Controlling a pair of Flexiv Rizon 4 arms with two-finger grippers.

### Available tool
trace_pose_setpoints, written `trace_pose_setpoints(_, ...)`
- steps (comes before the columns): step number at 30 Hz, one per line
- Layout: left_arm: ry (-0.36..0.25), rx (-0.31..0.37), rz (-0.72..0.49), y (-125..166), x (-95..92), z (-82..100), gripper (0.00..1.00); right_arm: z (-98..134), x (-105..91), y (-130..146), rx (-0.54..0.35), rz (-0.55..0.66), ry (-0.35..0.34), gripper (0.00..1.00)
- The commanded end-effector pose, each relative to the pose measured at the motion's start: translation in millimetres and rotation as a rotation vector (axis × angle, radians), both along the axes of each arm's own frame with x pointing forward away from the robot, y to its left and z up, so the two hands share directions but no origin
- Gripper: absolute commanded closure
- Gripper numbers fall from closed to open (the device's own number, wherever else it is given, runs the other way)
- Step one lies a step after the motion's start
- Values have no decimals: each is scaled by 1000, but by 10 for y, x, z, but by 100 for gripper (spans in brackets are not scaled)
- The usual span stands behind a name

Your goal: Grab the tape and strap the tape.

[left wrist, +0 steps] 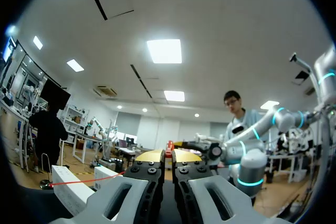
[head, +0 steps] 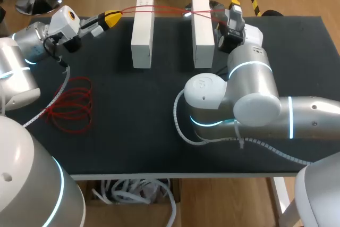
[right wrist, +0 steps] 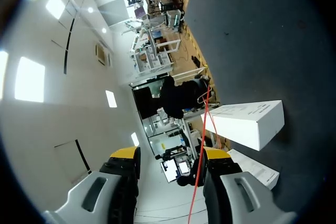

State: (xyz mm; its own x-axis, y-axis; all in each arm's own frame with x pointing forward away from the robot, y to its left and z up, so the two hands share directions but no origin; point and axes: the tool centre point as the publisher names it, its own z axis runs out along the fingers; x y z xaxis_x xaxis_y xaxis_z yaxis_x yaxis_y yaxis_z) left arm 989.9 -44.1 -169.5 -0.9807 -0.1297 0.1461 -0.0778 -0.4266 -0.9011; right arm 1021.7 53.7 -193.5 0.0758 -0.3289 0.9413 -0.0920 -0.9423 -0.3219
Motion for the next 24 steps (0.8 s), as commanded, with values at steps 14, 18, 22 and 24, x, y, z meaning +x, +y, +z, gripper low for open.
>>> trace_pose_setpoints(14, 1, 2, 5, -10, -11, 5, 100, 50, -77, 3, 8, -2, 2, 60)
trace_pose_setpoints(18, 1, 2, 5, -10, -11, 5, 100, 51, -75, 3, 5, -4, 0, 76)
trace_pose_setpoints(22, 1, 2, 5, -10, -11, 5, 100, 56, -72, 4, 3, -4, -2, 85)
trace_pose_setpoints(24, 1, 2, 5, -10, -11, 5, 100, 57, -72, 4, 2, -4, -1, 89)
